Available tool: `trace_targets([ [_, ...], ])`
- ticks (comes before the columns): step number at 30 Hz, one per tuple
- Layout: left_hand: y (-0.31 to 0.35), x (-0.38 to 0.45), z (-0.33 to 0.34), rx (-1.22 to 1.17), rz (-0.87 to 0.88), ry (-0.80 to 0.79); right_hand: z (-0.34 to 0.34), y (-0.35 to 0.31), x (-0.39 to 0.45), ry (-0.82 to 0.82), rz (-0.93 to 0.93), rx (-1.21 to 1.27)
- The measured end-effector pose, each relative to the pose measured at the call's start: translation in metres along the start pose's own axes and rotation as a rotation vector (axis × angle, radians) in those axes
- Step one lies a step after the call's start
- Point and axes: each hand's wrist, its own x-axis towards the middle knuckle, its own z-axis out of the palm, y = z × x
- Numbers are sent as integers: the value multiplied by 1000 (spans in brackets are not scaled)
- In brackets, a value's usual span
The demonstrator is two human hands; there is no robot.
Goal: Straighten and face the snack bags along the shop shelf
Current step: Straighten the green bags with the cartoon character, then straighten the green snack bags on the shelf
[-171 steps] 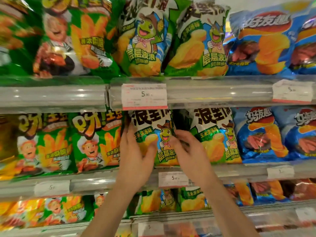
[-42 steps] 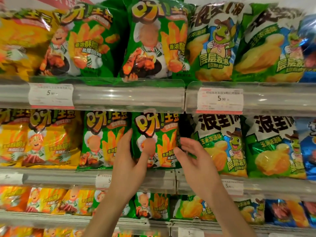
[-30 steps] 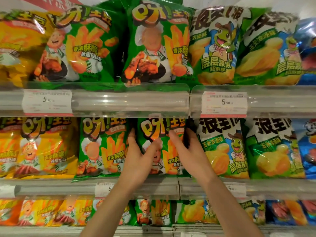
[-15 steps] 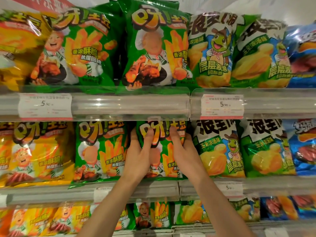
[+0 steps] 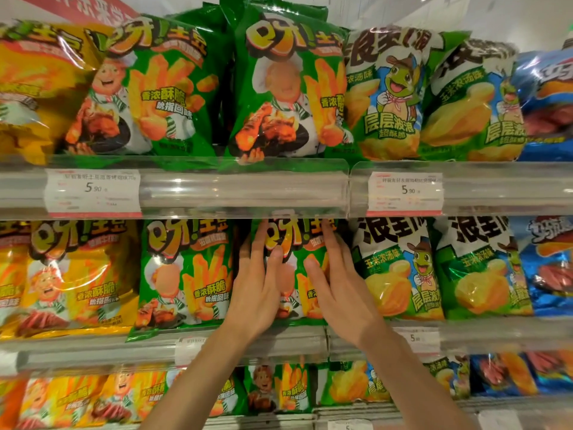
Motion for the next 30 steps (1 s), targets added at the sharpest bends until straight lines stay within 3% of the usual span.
trace_targets([
  [8,-5,-9,0,82,67,17,-5,7,-6,80,-69,-78],
  [13,-5,-9,-2,147,42,-93,-5,7,-9,41,-38,-83],
  [19,2,-20,-20,99,83,-41,-14,13,-24,109,13,261],
  [23,0,-51,-33,-61,-44,37,-23,24,-55,175,79,459],
  [26,-5,-79,-42,-85,-93,109,-23,34,-73,106,185,504],
  [30,-19,-106,-51,-112,-208,85,-8,38,-91,42,273,484],
])
